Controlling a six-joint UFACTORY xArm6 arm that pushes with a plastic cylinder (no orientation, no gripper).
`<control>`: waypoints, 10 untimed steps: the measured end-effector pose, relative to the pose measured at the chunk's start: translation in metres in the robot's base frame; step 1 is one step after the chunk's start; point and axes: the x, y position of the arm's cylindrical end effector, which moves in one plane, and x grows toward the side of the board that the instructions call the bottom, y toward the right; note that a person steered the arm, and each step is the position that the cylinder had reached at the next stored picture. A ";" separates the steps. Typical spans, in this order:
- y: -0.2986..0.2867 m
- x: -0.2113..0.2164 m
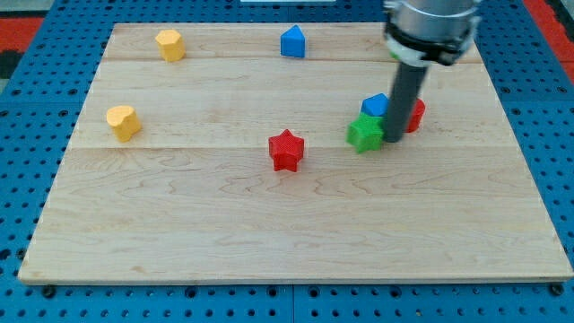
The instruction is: Push the red star towards the bottom right of the board
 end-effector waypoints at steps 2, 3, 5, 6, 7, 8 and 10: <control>-0.058 -0.035; -0.059 -0.066; 0.014 -0.086; 0.019 -0.056; 0.010 -0.049; 0.007 -0.051; -0.011 -0.047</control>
